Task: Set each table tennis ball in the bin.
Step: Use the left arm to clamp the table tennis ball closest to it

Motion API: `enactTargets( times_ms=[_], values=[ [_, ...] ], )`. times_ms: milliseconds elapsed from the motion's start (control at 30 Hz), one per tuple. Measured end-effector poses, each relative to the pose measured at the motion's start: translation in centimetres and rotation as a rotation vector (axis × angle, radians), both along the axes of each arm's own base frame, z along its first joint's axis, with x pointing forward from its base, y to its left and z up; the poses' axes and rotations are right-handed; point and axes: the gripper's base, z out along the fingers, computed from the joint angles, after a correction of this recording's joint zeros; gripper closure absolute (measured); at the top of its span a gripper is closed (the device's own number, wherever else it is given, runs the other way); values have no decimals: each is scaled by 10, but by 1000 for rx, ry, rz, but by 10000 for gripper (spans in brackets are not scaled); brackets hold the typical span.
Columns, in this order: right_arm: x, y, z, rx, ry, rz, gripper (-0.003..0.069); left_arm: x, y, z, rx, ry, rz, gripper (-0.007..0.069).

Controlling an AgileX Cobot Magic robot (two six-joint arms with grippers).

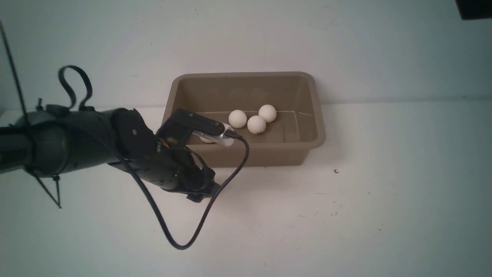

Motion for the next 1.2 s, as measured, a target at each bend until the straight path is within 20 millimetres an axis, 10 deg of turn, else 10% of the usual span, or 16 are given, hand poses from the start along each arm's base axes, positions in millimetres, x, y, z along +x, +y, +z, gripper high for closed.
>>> enactTargets(
  times_ms=[500,867,1200],
  values=[
    [0,1,0,10,3,6,186,24,-7,-32,-25,-43,43,113],
    [0,1,0,11,3,7,186,17,-12,-37,-58,67,24,272],
    [0,1,0,11,3,7,186,-4,-28,87,-178,-283,-47,272]
  ],
)
